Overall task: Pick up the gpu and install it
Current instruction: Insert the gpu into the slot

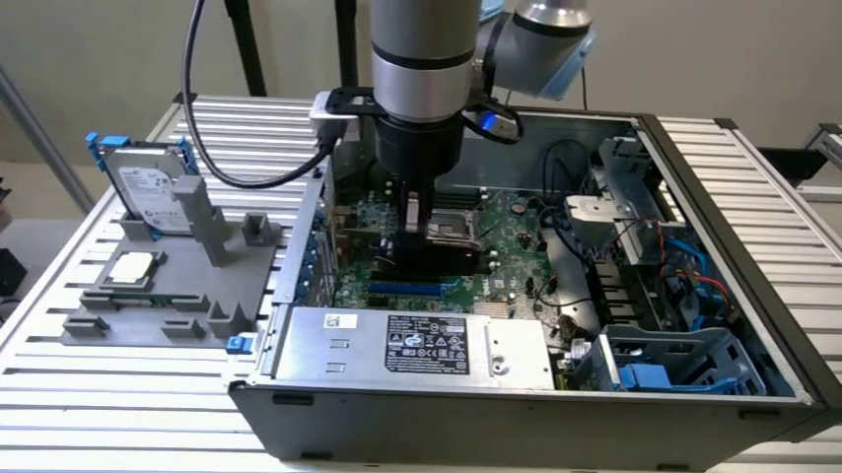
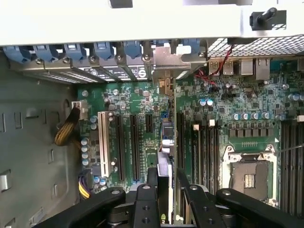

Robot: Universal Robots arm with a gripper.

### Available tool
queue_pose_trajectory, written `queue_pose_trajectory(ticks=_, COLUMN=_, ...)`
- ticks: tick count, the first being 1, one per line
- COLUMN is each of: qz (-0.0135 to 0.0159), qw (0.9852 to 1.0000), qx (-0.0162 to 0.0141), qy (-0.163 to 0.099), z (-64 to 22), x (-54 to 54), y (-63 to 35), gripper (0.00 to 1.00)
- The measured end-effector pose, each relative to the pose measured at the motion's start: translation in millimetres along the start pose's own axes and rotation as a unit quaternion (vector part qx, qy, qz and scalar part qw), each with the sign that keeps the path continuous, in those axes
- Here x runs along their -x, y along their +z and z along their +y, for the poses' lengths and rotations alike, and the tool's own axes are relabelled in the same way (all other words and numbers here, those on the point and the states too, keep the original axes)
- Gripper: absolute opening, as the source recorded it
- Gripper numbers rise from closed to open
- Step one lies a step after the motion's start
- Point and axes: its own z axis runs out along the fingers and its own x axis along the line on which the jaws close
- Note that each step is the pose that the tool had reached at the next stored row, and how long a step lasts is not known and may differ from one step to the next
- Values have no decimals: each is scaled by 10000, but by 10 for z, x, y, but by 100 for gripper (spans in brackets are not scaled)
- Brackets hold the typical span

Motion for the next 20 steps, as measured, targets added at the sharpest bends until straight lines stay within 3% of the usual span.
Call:
queue_pose_trajectory(ticks=4, qz=-32, qw=10000, qx=-8, qy=-2, z=5, x=-3, y=73, gripper=0)
queue_pose_trajectory(ticks=9, qz=-98, qw=10000, qx=-4, qy=-13, z=3, x=-39, y=125, gripper=0)
queue_pose_trajectory(ticks=15, qz=-103, qw=9999, qx=1, qy=-30, z=2, x=-48, y=131, gripper=0)
queue_pose_trajectory(ticks=20, qz=-104, qw=9999, qx=37, qy=-60, z=1, x=-77, y=138, gripper=0)
